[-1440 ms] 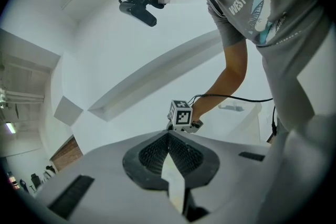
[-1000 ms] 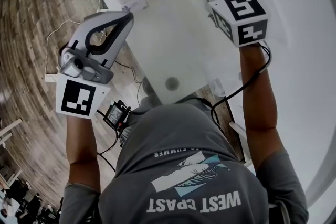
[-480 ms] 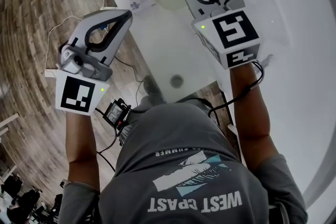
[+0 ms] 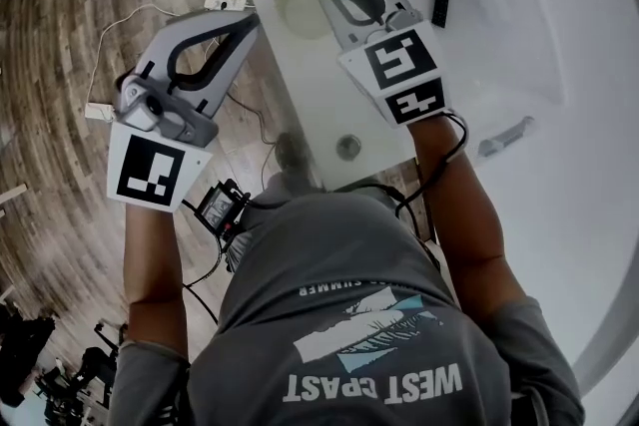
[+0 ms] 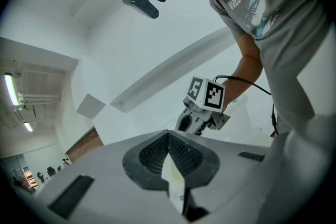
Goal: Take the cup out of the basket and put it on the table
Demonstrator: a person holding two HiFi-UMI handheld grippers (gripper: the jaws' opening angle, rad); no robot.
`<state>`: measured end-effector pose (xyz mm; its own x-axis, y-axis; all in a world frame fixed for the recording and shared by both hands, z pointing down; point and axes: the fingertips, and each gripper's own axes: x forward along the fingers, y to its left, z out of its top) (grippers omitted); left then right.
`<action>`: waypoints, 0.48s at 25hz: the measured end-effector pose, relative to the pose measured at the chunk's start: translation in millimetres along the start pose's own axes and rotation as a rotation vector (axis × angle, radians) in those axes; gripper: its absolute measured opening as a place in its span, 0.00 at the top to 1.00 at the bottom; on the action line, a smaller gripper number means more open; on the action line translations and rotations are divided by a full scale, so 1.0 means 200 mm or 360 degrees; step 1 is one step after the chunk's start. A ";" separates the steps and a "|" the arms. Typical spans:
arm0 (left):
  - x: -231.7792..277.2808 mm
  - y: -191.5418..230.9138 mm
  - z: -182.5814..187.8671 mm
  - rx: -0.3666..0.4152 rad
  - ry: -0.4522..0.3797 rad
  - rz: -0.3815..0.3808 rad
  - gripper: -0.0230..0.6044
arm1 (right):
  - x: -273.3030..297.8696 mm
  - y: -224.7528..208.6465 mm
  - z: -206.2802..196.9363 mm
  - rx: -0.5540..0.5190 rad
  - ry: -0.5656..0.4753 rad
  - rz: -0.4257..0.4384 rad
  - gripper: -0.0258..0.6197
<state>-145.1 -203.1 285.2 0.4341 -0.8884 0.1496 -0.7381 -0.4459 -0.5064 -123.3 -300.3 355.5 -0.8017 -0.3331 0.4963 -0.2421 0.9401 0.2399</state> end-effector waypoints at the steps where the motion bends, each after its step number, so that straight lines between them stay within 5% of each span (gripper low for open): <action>1: -0.02 0.00 -0.01 -0.0008 0.0008 0.0008 0.95 | 0.03 0.03 -0.02 0.0004 0.0015 0.0014 0.91; 12: -0.19 0.00 -0.11 -0.0075 0.0090 0.0064 0.95 | 0.28 0.22 -0.36 0.0079 0.0254 0.0107 0.91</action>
<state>-173.5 -172.1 299.0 0.3749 -0.9097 0.1785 -0.7784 -0.4134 -0.4724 -139.4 -282.6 454.6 -0.7211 -0.2727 0.6369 -0.2203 0.9618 0.1623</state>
